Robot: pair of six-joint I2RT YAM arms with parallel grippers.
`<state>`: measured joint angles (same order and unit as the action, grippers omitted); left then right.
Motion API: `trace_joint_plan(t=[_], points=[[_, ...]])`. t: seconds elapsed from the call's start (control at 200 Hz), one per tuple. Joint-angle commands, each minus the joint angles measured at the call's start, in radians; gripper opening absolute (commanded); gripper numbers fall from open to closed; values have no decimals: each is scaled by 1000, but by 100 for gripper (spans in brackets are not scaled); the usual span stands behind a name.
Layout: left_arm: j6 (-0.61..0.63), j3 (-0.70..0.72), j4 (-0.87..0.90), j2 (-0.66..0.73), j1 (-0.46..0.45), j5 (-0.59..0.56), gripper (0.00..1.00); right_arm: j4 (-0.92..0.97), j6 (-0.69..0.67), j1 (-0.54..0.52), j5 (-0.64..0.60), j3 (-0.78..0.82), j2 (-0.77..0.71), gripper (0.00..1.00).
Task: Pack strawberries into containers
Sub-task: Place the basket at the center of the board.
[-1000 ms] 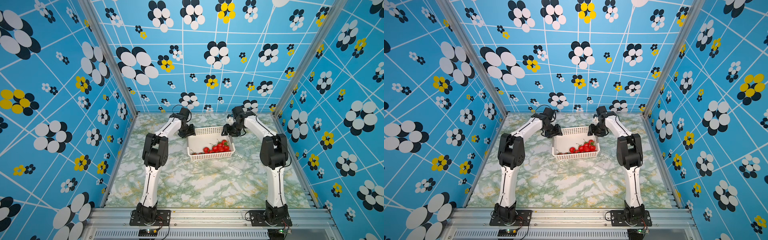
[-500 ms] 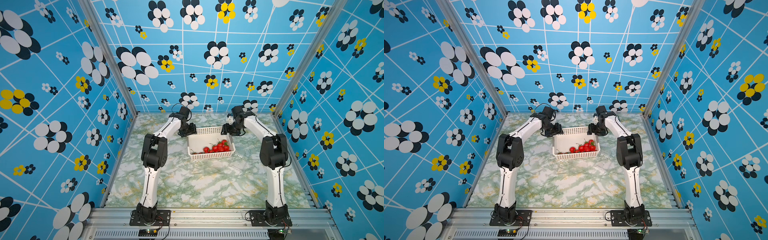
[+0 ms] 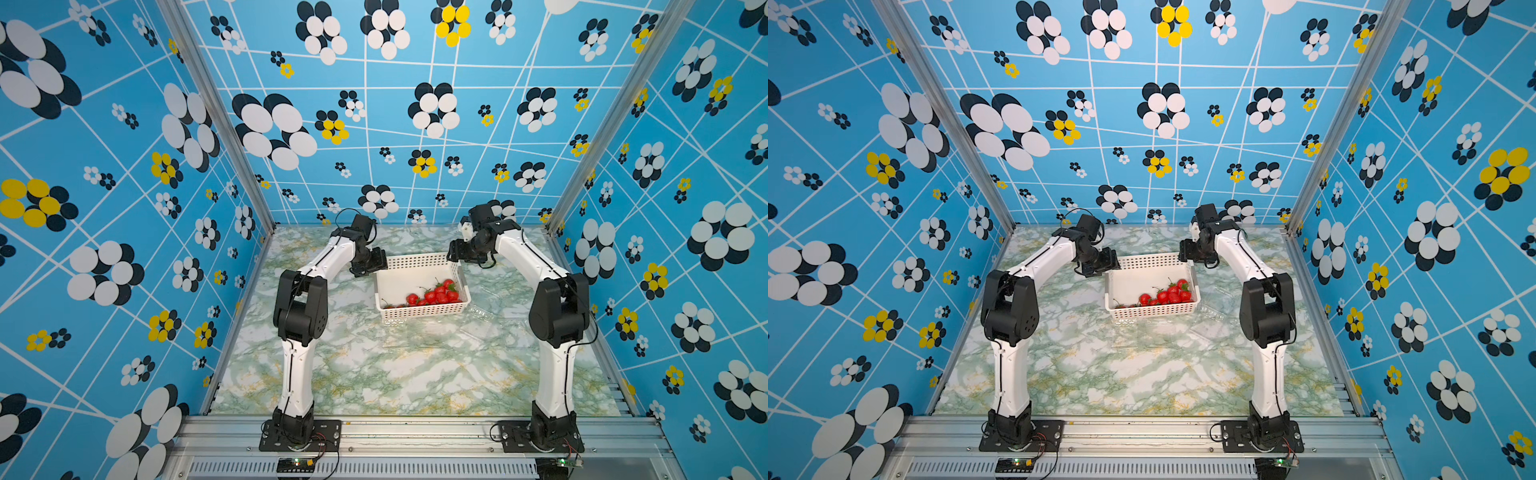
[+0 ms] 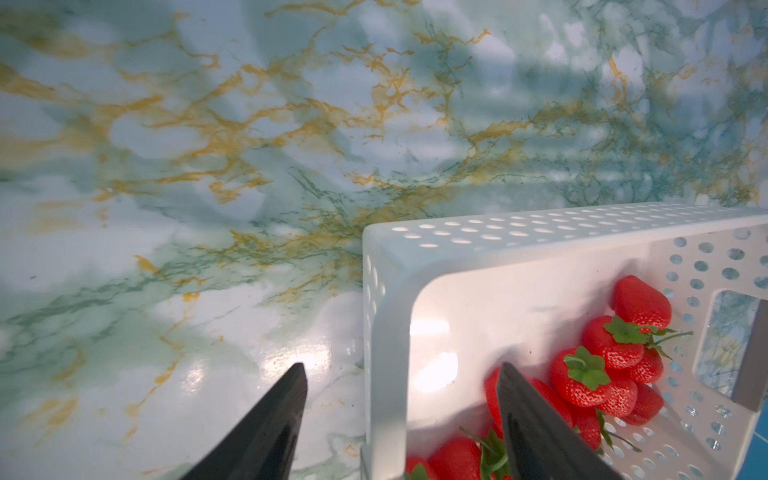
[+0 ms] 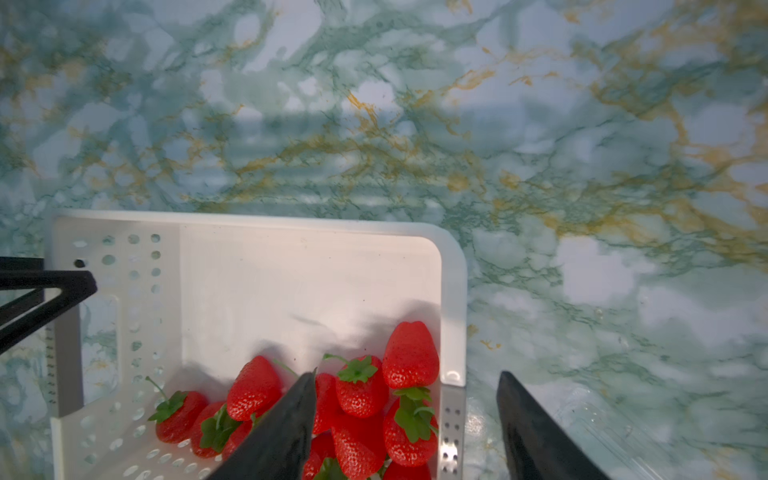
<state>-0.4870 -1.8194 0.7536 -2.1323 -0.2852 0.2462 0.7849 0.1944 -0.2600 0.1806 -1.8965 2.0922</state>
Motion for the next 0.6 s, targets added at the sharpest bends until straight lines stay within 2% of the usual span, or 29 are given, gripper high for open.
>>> trace_joint_plan(t=[0.0, 0.19, 0.4, 0.6], points=[[0, 14, -3, 81, 4, -29, 73, -39, -16, -5, -16, 28, -66, 70], [-3, 67, 12, 163, 1, -47, 73, 11, -27, -35, -11, 32, -113, 68], [-14, 168, 1, 276, -20, -60, 72, 114, -51, -119, -22, 13, -94, 65], [-18, 228, -1, 346, -46, -76, 72, 119, -24, -193, -25, 58, -62, 60]])
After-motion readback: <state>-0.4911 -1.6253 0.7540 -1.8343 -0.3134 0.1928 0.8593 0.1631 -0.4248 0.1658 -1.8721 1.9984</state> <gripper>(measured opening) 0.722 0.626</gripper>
